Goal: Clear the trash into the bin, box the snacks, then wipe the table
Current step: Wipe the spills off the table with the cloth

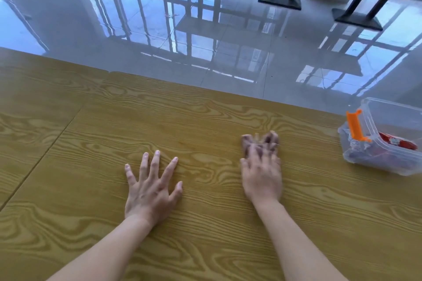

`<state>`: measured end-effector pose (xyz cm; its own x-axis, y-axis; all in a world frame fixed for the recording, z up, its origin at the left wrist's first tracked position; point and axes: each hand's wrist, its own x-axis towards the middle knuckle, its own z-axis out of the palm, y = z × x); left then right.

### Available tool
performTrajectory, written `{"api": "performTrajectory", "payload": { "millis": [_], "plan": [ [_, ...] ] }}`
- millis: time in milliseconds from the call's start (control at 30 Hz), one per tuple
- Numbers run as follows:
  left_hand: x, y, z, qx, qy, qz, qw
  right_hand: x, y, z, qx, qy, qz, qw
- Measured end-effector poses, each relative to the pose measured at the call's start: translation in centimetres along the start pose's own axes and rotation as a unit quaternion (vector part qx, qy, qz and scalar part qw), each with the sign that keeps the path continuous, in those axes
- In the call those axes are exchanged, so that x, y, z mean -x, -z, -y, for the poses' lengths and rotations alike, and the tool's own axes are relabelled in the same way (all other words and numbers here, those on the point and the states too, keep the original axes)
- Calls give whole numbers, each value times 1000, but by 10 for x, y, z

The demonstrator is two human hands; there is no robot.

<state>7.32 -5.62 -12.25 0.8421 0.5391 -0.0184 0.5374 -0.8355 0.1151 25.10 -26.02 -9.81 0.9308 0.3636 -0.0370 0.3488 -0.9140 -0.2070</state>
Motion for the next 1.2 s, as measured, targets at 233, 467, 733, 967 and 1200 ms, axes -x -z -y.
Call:
{"api": "performTrajectory", "payload": {
  "millis": [233, 467, 733, 967, 1200],
  "plan": [
    [0, -3, 5, 12, 1, -13, 1000, 68, -15, 0, -4, 336, 52, 940],
    [0, -1, 1, 16, -2, -16, 1000, -21, -3, 7, -11, -3, -1, 1000],
    [2, 15, 15, 93, -10, -8, 996, 25, -22, 57, -15, 296, 66, 953],
    [-6, 22, 124, 16, -31, 15, 999, -28, -22, 103, -25, -13, 19, 999],
    [-9, 17, 138, 9, -37, 12, 999, 24, -46, 165, -8, 276, 52, 960]
  ]
}}
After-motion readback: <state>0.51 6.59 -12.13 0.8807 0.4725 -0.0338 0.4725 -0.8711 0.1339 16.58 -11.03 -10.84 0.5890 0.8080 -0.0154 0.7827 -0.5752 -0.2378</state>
